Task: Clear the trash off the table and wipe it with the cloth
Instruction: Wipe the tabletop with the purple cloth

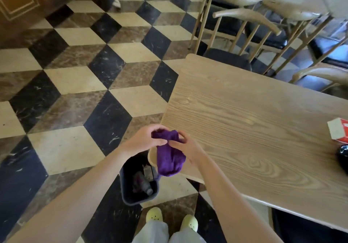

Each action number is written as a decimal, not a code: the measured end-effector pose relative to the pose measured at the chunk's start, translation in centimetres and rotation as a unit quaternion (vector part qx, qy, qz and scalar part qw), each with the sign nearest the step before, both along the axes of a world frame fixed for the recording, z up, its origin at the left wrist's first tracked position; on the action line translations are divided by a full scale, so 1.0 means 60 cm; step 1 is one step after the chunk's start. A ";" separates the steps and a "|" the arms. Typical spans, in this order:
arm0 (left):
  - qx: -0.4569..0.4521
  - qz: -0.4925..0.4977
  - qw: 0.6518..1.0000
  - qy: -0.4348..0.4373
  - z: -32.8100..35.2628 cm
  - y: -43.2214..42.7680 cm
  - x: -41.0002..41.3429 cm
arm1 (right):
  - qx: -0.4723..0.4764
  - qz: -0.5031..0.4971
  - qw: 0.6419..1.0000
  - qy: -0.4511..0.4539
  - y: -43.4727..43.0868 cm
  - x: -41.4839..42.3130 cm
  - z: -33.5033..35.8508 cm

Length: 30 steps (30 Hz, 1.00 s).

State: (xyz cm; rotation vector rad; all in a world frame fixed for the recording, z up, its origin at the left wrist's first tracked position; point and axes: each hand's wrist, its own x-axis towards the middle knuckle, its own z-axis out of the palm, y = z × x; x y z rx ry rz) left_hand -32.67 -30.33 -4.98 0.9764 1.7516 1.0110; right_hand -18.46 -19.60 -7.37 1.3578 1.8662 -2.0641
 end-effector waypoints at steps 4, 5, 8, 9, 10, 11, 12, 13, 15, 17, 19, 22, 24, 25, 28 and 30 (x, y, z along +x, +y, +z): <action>0.038 -0.048 0.998 0.024 0.051 0.018 -0.014 | -0.076 0.013 0.993 0.090 0.041 0.020 0.041; 0.039 -0.050 0.997 0.033 0.061 0.023 -0.018 | -0.070 0.005 0.992 0.104 0.052 0.023 0.052; 0.006 -0.060 0.996 0.070 0.082 0.033 -0.030 | -0.035 0.023 0.992 0.116 0.072 0.026 0.087; -0.008 -0.072 0.994 0.081 0.087 0.034 -0.032 | -0.019 0.043 0.993 0.109 0.075 0.026 0.099; -0.017 -0.087 0.992 0.091 0.091 0.033 -0.033 | 0.002 0.061 0.993 0.099 0.077 0.024 0.109; -0.022 -0.103 0.989 0.099 0.096 0.032 -0.033 | 0.025 0.070 0.993 0.096 0.078 0.021 0.121; -0.024 -0.116 0.987 0.107 0.100 0.029 -0.032 | 0.046 0.067 0.992 0.098 0.079 0.019 0.133; -0.025 -0.124 0.985 0.121 0.102 0.026 -0.033 | 0.067 0.054 0.991 0.106 0.081 0.016 0.144; -0.029 -0.125 0.980 0.154 0.100 0.020 -0.035 | 0.123 0.037 0.984 0.124 0.085 0.012 0.166; -0.032 -0.124 0.976 0.176 0.097 0.019 -0.034 | 0.214 0.050 0.967 0.126 0.090 0.007 0.189; -0.024 -0.110 0.978 0.173 0.099 0.023 -0.029 | 0.289 0.075 0.946 0.128 0.094 0.003 0.210; 0.058 -0.048 0.995 0.061 0.129 0.041 -0.014 | 0.349 0.120 0.917 0.153 0.101 -0.004 0.238; 0.139 -0.016 0.987 -0.073 0.157 0.060 -0.006 | 0.382 0.173 0.893 0.166 0.108 -0.007 0.256; 0.166 0.002 0.980 -0.106 0.172 0.072 -0.003 | 0.395 0.197 0.881 0.169 0.112 -0.008 0.263; 0.182 0.039 0.982 -0.025 0.208 0.109 0.003 | 0.401 0.214 0.877 0.156 0.133 -0.005 0.279; 0.176 0.047 0.981 0.066 0.218 0.132 0.007 | 0.385 0.215 0.885 0.151 0.150 0.006 0.280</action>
